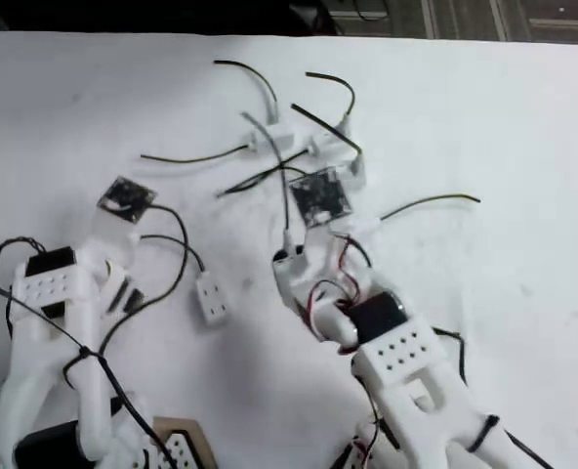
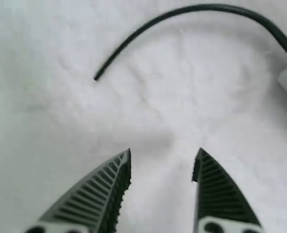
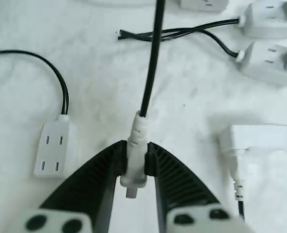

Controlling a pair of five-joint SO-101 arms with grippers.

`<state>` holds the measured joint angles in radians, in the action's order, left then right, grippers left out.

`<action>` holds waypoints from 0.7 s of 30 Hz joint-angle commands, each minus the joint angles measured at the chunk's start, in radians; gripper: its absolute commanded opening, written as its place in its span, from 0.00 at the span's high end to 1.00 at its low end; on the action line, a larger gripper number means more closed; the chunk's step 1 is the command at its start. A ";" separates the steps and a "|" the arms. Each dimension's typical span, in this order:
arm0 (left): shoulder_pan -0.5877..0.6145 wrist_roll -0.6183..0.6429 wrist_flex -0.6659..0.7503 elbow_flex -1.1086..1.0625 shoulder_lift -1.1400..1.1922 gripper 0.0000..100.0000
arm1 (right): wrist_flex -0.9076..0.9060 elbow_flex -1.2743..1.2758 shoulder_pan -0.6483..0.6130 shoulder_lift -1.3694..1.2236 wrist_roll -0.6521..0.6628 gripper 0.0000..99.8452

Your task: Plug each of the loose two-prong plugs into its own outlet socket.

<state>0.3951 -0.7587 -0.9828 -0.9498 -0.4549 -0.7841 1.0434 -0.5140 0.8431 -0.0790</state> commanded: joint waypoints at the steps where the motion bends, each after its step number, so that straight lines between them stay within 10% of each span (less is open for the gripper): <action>1: -0.024 -0.146 0.055 0.109 -0.025 0.86 | -0.024 -0.032 0.047 0.047 -0.028 0.98; 8: -0.136 -0.660 0.077 0.114 -0.022 0.77 | -0.018 -0.006 0.097 0.047 -0.031 0.98; 21: -0.383 -0.786 0.086 0.104 0.005 0.71 | -0.016 -0.012 0.248 0.056 -0.021 0.98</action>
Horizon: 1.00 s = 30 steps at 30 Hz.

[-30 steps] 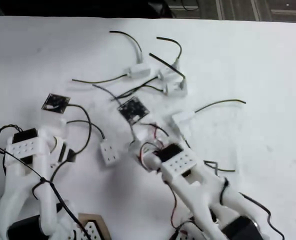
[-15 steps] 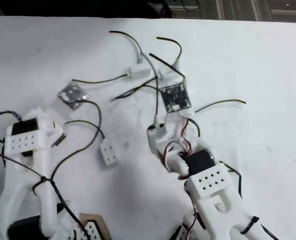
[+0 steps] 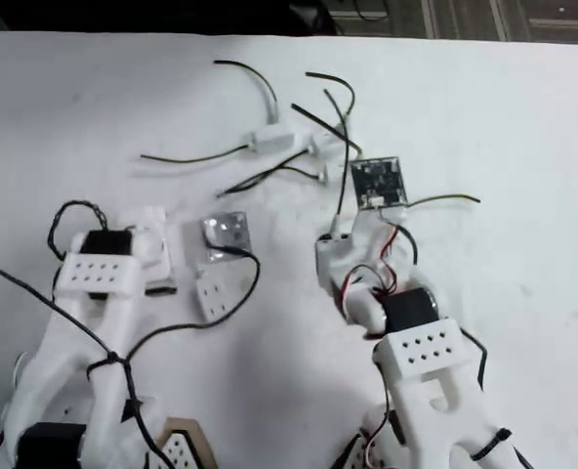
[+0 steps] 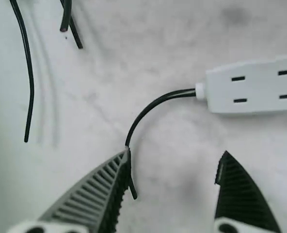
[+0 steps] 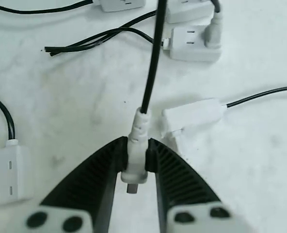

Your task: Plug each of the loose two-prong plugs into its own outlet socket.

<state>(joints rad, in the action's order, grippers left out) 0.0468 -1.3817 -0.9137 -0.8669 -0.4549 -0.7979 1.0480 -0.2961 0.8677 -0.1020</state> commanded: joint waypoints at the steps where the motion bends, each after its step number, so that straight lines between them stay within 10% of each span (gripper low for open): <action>1: -0.039 -0.164 0.031 0.041 0.031 0.71 | -0.002 -0.020 0.041 0.031 0.002 0.98; 20: -0.041 -0.087 -0.077 0.723 0.825 0.72 | -0.010 -0.028 0.068 0.031 0.002 0.98; 30: -0.047 -0.092 -0.270 0.741 0.855 0.95 | -0.010 -0.044 0.133 0.033 0.002 0.98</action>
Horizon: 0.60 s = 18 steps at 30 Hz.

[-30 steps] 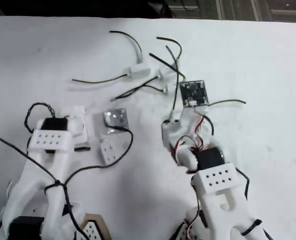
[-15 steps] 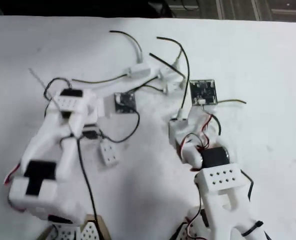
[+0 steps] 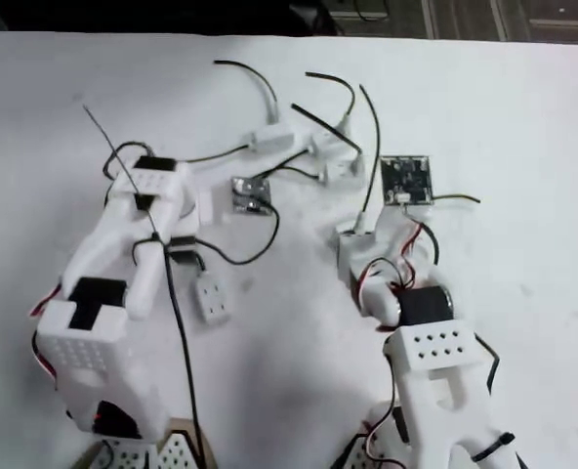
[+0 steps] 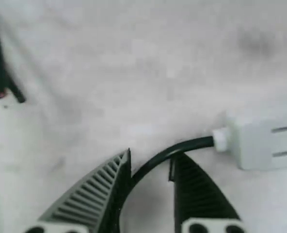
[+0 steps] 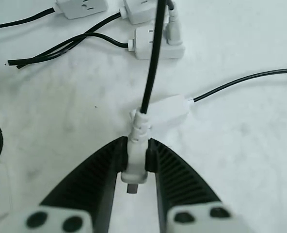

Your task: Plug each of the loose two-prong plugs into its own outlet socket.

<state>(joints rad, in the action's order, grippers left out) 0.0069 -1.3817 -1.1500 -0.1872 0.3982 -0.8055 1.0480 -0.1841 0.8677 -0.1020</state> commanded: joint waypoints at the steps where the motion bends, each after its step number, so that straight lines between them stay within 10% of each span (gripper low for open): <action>1: -0.010 -0.091 -0.057 0.063 0.002 0.98 | -0.002 -0.049 0.021 0.033 0.002 0.98; 6: -0.012 -0.020 -0.178 0.063 0.001 0.98 | -0.002 -0.049 0.021 0.033 0.002 0.98; 18: -0.005 0.790 -0.189 0.147 0.002 0.98 | -0.004 -0.048 0.019 0.033 0.002 0.98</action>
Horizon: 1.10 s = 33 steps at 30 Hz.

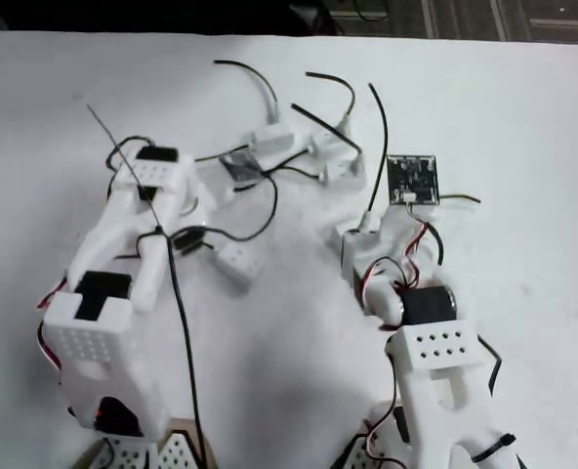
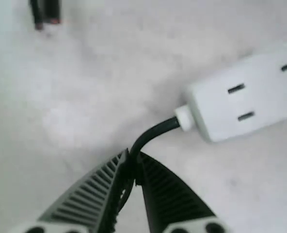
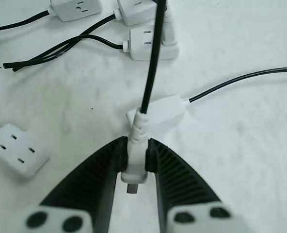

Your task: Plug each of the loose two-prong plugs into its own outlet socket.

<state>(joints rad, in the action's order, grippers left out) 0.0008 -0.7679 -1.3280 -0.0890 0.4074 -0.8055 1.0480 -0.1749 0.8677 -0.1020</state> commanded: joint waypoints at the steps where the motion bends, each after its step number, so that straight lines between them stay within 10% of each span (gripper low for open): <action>1: 0.002 0.226 -0.011 0.063 -0.007 0.98 | -0.004 -0.048 0.010 0.033 0.000 0.98; 9: 0.058 0.502 -0.032 0.118 -0.007 0.98 | -0.004 -0.046 0.007 0.033 -0.002 0.98; 33: 0.033 0.502 -0.445 0.117 -0.084 0.77 | -0.004 -0.046 -0.001 0.033 -0.003 0.98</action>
<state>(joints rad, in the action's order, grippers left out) 0.0054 -0.2662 -1.7607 0.0061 0.4135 -0.8055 1.0480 -0.1765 0.8677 -0.1020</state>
